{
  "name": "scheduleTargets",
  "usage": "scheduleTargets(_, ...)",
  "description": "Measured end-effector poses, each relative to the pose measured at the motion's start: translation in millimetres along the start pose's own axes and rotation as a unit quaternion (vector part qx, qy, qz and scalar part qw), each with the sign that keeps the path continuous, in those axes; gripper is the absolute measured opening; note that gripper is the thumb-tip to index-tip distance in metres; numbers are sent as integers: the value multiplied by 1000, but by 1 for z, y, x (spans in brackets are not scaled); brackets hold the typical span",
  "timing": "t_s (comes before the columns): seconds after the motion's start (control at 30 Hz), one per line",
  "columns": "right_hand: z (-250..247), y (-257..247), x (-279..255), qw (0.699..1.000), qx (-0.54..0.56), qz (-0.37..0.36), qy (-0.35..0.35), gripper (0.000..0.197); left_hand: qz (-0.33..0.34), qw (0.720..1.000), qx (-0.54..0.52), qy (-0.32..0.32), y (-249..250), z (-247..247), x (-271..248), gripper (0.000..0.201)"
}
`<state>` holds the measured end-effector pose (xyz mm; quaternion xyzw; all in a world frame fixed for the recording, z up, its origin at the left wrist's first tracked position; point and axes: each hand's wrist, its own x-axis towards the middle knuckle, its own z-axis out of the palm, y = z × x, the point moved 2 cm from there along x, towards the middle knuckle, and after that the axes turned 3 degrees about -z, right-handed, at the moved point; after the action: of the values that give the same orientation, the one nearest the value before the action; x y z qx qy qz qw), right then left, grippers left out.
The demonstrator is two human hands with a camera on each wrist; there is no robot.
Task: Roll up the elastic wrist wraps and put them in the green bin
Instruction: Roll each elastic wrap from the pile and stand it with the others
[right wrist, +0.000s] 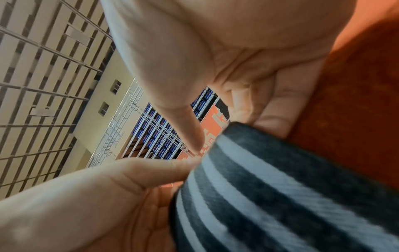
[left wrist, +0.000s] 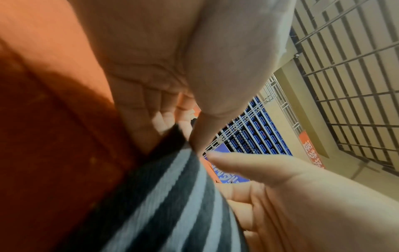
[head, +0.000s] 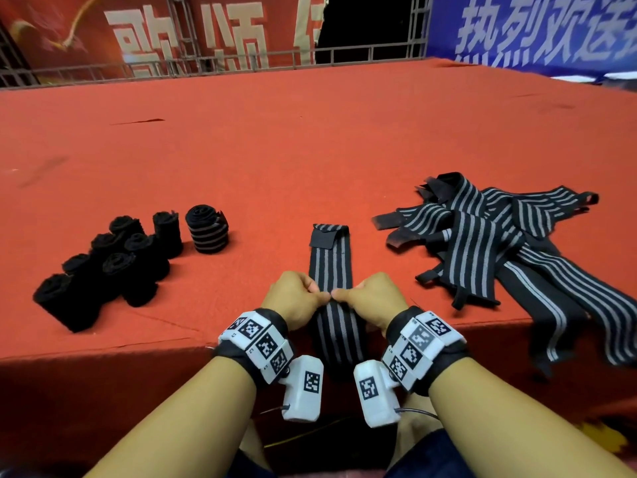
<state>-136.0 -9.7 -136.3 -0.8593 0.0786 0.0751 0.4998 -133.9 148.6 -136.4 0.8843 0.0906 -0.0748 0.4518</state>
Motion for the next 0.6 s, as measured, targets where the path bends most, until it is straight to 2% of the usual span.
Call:
scheduleTargets(0.1, -4, -4, 0, 998, -28, -20, 48, 47, -5, 998, 7, -66, -1, 2, -2, 29)
scheduleTargets(0.17, -7, -7, 1, 996, -54, -38, 65, 32, -1, 994, 27, -110, 3, 1, -6, 32)
scheduleTargets(0.23, -8, -5, 3, 995, -68, -40, 64, 21, 1, 991, 42, -124, 5, 0, -8, 30)
scheduleTargets(0.33, -7, 0, 5, 994, -91, -31, 44, 34, 18, 994, 83, -70, 8, -2, -9, 30)
scheduleTargets(0.43, -6, 1, 5, 995, -91, -37, 6, 31, 32, 989, 145, 13, 11, -6, -9, 39)
scheduleTargets(0.53, -5, 1, 2, 992, -108, -43, -42, 33, 31, 992, 113, 50, 10, -8, -6, 40)
scheduleTargets(0.6, -6, 0, 1, 989, -118, -48, -79, 31, 18, 997, 66, 45, 9, -8, -2, 40)
